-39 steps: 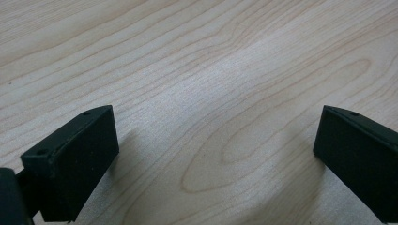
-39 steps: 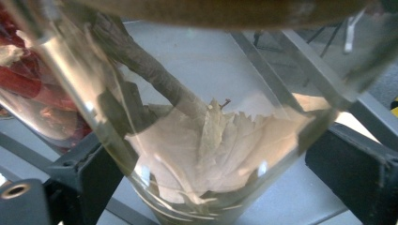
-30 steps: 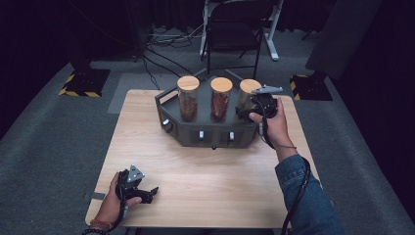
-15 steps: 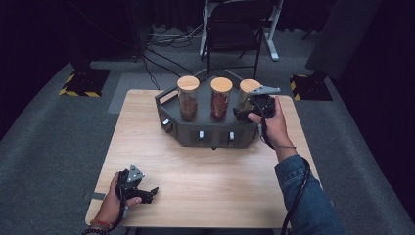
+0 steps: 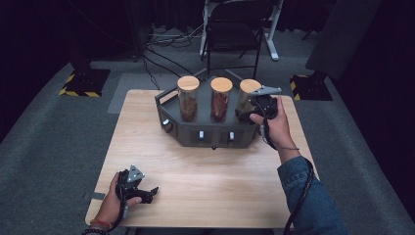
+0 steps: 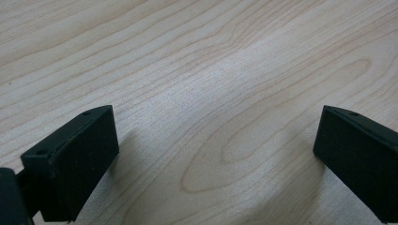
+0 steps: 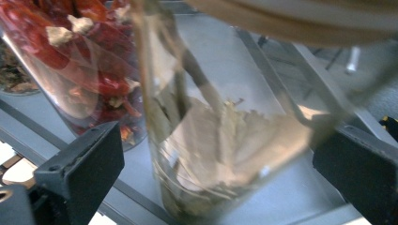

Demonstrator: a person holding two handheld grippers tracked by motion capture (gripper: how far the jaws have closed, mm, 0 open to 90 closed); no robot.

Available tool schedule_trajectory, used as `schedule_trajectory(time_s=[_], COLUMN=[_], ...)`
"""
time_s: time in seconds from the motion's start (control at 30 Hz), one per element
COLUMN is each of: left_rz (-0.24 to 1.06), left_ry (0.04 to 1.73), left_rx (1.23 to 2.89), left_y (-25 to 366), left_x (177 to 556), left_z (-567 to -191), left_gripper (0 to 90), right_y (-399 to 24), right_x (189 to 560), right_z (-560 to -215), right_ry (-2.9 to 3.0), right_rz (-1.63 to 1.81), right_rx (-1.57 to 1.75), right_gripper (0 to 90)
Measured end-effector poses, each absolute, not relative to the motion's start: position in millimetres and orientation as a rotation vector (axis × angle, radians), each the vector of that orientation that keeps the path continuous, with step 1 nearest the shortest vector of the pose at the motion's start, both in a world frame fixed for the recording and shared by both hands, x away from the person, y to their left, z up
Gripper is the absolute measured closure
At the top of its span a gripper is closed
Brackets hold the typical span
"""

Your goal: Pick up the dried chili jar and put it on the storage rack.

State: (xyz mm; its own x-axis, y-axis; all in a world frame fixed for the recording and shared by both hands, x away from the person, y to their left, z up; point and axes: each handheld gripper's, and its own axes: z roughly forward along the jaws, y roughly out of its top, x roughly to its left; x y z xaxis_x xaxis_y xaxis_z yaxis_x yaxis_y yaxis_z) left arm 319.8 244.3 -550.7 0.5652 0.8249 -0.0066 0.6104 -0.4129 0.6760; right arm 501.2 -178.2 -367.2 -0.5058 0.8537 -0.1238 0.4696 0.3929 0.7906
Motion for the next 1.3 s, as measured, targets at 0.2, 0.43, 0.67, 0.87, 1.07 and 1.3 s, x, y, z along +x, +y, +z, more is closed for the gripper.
schedule_trajectory(time_s=[0.2, 0.43, 0.67, 0.87, 1.07, 1.3], left_rz=[0.437, 0.437, 0.438, 0.438, 0.44, 0.44], left_ry=[1.143, 1.144, 1.143, 1.143, 1.143, 1.144], left_rx=[2.163, 2.163, 2.162, 2.162, 2.162, 2.162], left_y=[244, 244, 244, 244, 244, 244], left_x=[320, 320, 320, 320, 320, 320], left_z=[-551, -551, -551, -551, -551, -551], left_gripper=[0.2, 0.2, 0.2, 0.2, 0.3, 0.3], right_y=[-186, -192, -196, -196, -197, -202], right_x=[492, 478, 463, 449, 437, 424], right_z=[-366, -367, -370, -373, -378, -387], right_ry=[2.118, 2.135, 2.149, 2.162, 2.174, 2.187], right_rz=[0.962, 0.947, 0.966, 0.966, 0.961, 0.957], right_rx=[1.101, 1.033, 0.99, 0.935, 0.892, 0.863], right_gripper=[2.2, 2.2, 2.2, 2.2, 2.2, 2.1])
